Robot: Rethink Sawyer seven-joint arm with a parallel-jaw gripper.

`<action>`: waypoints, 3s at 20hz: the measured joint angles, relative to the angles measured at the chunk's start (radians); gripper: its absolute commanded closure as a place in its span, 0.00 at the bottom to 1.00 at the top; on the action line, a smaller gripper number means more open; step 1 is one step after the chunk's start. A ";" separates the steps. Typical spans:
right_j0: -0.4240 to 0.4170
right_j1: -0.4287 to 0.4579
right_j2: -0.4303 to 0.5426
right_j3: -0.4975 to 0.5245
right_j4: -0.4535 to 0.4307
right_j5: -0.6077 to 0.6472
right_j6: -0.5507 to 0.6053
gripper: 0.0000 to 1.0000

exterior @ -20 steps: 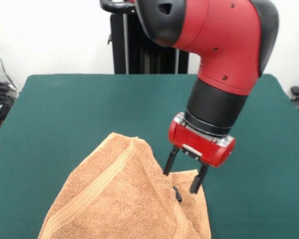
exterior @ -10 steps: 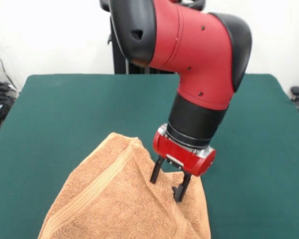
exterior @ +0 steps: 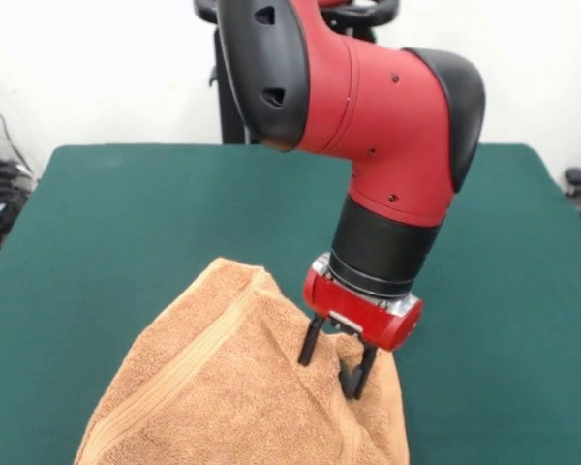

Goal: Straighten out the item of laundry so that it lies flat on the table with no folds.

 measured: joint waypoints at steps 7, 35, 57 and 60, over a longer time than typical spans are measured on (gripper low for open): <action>0.029 -0.002 -0.020 0.001 0.000 0.000 0.000 0.00; 0.141 -0.083 -0.126 0.007 0.025 0.122 0.000 0.00; 0.070 -0.032 -0.082 0.116 0.166 -0.052 0.000 0.00; 0.080 -0.020 -0.082 0.116 0.180 -0.055 0.000 0.00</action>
